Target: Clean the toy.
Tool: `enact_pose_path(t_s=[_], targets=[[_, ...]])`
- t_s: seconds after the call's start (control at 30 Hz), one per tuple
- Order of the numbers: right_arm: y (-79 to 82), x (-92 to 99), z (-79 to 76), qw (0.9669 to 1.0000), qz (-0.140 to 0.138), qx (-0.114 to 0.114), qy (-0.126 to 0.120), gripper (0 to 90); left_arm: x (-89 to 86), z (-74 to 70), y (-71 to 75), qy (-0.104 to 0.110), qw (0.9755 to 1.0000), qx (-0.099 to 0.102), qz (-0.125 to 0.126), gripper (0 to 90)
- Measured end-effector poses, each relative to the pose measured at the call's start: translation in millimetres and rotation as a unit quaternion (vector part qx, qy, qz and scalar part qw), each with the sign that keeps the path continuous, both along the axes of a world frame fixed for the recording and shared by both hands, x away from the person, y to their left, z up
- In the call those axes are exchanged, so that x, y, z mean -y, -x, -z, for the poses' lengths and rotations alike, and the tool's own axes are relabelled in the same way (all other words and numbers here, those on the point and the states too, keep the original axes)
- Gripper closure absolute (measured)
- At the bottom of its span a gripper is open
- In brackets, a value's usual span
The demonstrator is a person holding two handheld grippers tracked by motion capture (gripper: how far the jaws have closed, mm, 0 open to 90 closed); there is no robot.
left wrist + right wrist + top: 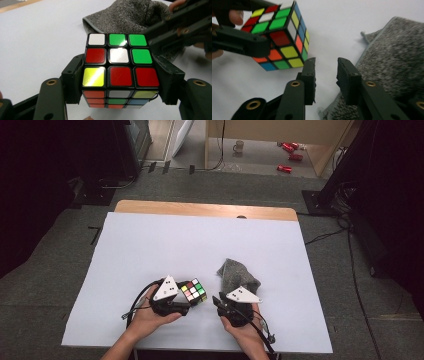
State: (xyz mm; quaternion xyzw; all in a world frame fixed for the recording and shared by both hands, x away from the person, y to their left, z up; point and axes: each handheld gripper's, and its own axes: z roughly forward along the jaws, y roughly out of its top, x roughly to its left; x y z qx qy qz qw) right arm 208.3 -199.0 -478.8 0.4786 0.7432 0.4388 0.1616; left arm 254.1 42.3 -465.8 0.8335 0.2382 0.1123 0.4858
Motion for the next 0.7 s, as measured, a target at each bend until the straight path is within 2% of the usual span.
enact_pose_path(t_s=[0.2, 0.33, 0.63, 0.7], targets=[[-1.9, -10.9, 12.4, 0.9998, -0.012, -0.016, 0.008, 75.4, 0.4, -3.1, 0.7, 0.006, 1.0000, 0.002, 0.000, 34.9], [-2.5, -15.6, 15.1, 0.9997, -0.012, -0.016, 0.011, 76.0, 1.6, -3.5, 1.8, 0.009, 1.0000, 0.002, 0.003, 34.9], [-3.9, -10.3, 14.3, 0.9996, -0.005, -0.022, -0.018, 79.1, 0.7, -2.8, 0.4, 0.023, 0.9997, -0.008, 0.005, 34.9], [-3.2, -8.6, 13.6, 0.9995, 0.000, -0.017, -0.026, 79.7, 0.3, -1.8, -0.1, 0.017, 0.9997, -0.015, 0.012, 34.9]])
